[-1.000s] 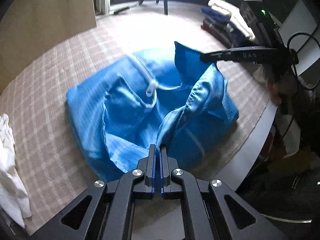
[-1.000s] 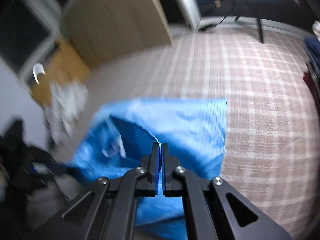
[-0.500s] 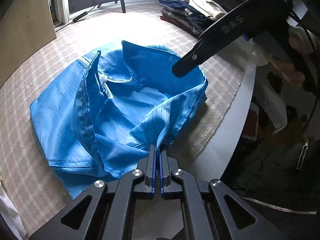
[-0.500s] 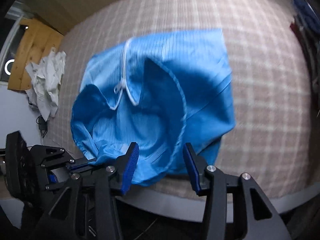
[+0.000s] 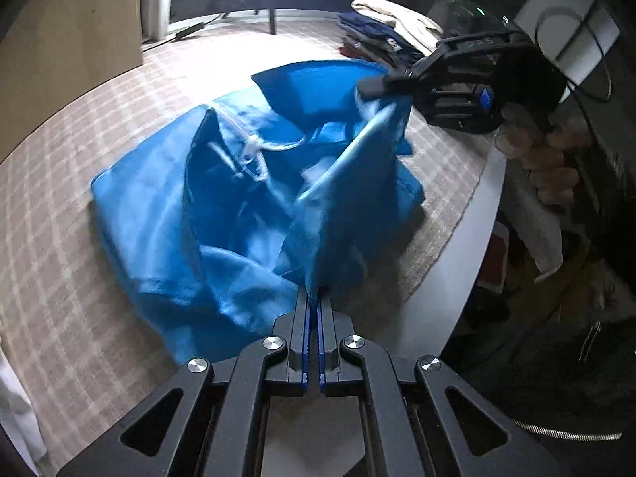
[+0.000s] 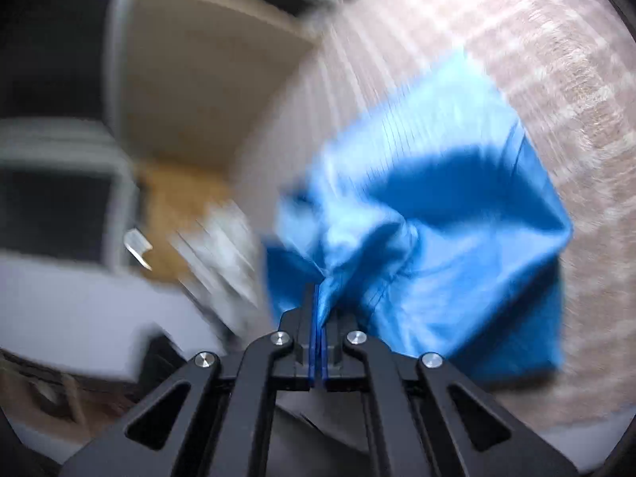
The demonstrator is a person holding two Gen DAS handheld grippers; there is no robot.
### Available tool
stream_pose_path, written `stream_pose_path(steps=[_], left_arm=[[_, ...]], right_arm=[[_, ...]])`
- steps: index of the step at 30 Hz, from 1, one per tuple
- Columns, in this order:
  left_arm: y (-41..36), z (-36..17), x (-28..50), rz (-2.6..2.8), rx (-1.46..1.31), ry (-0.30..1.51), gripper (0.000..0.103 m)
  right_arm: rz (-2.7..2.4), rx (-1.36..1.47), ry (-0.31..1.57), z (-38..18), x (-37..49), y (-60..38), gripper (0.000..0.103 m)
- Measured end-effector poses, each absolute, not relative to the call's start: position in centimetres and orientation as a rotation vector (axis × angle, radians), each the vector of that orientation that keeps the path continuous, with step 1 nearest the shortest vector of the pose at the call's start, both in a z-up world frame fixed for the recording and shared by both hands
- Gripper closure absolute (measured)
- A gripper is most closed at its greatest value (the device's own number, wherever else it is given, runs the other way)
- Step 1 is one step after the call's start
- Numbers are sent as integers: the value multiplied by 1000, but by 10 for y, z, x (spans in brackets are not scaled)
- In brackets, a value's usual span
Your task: Fold clothes
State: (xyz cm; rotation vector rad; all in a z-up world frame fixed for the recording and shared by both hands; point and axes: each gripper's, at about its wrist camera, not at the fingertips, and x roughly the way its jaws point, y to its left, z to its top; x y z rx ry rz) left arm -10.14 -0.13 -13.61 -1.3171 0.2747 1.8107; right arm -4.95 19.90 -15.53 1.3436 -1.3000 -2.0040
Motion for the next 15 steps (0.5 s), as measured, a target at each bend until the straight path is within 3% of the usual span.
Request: stream_pose_path(steps=[3, 7, 9, 11, 13, 15], left_arm=[[1, -150, -104, 1804, -1347, 305, 101], [3, -168, -107, 1772, -1399, 371, 101], [1, -159, -103, 1758, -1389, 370, 100], [-1, -144, -97, 1766, -1362, 397, 96], [-3, -129, -90, 1773, -1335, 424, 97], [5, -115, -85, 1772, -1299, 441, 92]], right_arm=[[-2039, 1213, -1483, -182, -39, 211, 102], [-1978, 1509, -1457, -219, -35, 219, 98], [-1950, 1538, -1410, -208, -26, 226, 95], [-2065, 1579, -1180, -172, -17, 229, 86], [-2190, 1609, -923, -134, -11, 229, 57], [-2268, 1597, -710, -106, -15, 221, 50]])
